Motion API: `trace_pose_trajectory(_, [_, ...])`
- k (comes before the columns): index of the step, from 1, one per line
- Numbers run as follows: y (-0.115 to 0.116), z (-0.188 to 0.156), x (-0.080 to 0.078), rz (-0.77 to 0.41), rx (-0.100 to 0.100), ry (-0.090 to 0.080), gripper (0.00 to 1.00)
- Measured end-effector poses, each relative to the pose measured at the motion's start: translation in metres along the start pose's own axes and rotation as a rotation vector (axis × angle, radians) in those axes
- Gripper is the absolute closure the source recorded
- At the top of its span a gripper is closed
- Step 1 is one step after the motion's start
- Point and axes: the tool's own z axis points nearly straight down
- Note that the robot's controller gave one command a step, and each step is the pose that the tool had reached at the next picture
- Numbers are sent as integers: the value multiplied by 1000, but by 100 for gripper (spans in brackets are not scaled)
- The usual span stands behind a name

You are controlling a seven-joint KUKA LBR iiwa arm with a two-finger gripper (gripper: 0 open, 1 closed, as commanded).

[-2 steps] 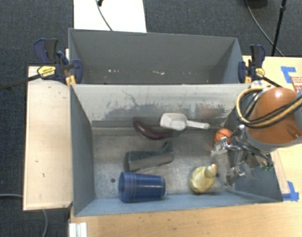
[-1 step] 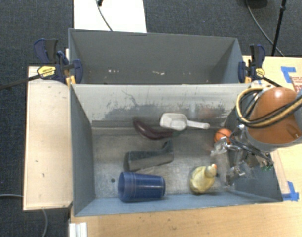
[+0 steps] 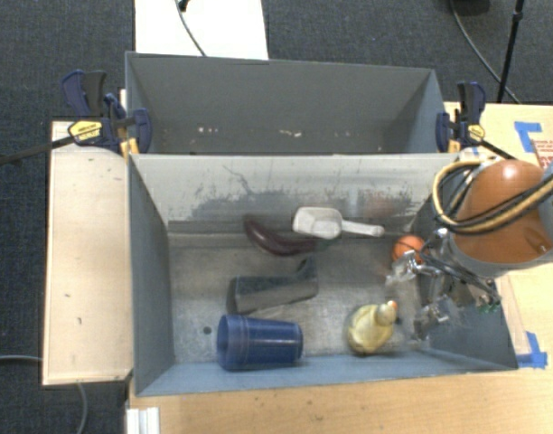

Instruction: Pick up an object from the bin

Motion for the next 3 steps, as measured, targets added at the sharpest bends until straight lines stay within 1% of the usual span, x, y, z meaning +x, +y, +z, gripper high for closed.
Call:
trace_pose_trajectory(1, [8, -1, -16, -119, 3, -4, 0])
trace_pose_trajectory(2, [88, -5, -21, -128, -3, 0, 100])
trace_pose_trajectory(3, [88, -5, -21, -130, -3, 0, 0])
